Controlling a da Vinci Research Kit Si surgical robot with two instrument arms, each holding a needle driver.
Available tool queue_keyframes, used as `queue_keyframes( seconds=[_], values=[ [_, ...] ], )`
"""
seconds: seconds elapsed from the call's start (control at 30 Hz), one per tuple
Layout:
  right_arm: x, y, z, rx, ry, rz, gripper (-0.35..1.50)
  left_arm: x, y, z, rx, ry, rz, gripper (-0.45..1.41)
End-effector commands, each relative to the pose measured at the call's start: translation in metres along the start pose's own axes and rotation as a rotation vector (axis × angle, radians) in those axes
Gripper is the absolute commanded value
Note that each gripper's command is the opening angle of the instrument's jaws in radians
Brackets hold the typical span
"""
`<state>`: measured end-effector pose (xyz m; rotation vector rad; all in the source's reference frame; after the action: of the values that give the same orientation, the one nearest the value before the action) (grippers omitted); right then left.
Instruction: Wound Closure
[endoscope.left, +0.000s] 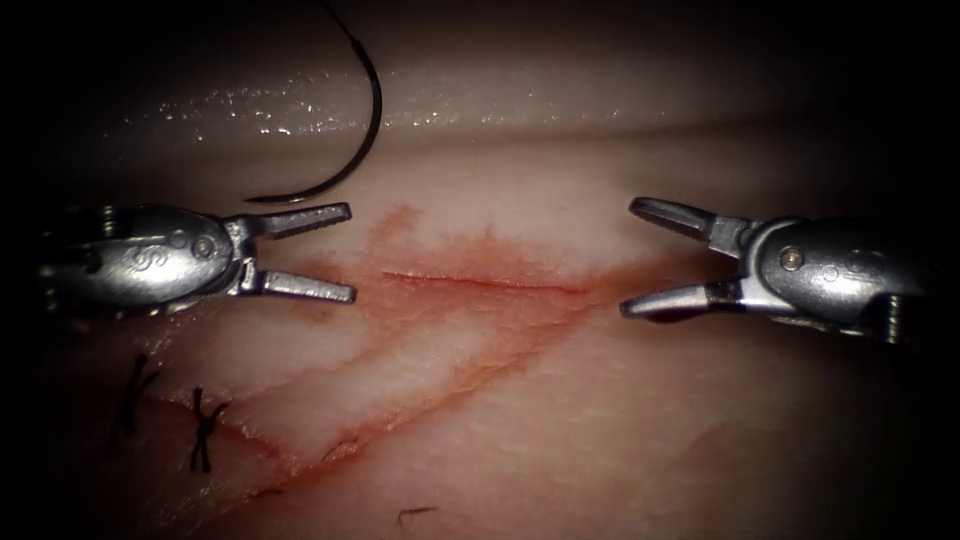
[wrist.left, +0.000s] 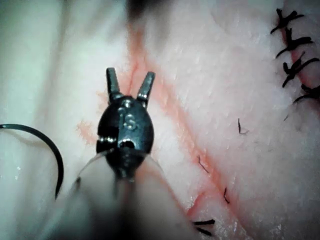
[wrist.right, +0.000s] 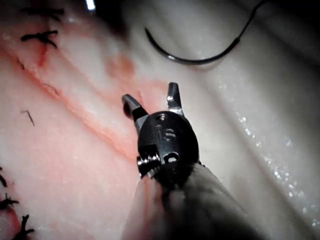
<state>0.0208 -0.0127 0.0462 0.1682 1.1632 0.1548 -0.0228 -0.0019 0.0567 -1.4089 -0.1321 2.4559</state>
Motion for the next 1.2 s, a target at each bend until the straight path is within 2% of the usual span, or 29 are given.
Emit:
queue_keyframes(
  seconds=[0.03,0.2,0.3,0.5,0.77,0.83,0.9,1.2],
  values=[
    [0.0,0.0001,0.0011,0.001,-0.001,-0.002,0.73,-0.0004,-0.0002,0.0008,0.027,-0.035,-0.003,0.55],
    [0.0001,0.0,0.001,0.002,-0.003,-0.002,0.73,-0.0024,-0.0009,0.0016,0.127,-0.171,-0.049,0.7],
    [0.0001,-0.0001,0.001,0.003,-0.006,-0.002,0.71,-0.0041,-0.0011,0.0027,0.141,-0.222,-0.069,0.7],
    [0.0001,0.0001,0.0012,0.003,-0.016,-0.002,0.65,-0.0075,-0.0024,0.0055,0.149,-0.339,-0.083,0.9],
    [-0.0001,-0.0001,0.0016,0.002,-0.022,-0.006,0.66,-0.0105,-0.0047,0.0069,0.173,-0.356,-0.092,0.71],
    [-0.0001,-0.0001,0.0016,0.002,-0.022,-0.005,0.66,-0.0113,-0.0048,0.0069,0.169,-0.373,-0.099,0.76],
    [-0.0001,-0.0001,0.0016,0.002,-0.022,-0.006,0.66,-0.0122,-0.005,0.0069,0.154,-0.394,-0.099,0.92],
    [0.0001,-0.0004,0.0018,0.005,-0.033,-0.006,0.66,-0.0155,-0.0066,0.0066,0.166,-0.488,-0.141,1.0]
  ],
)
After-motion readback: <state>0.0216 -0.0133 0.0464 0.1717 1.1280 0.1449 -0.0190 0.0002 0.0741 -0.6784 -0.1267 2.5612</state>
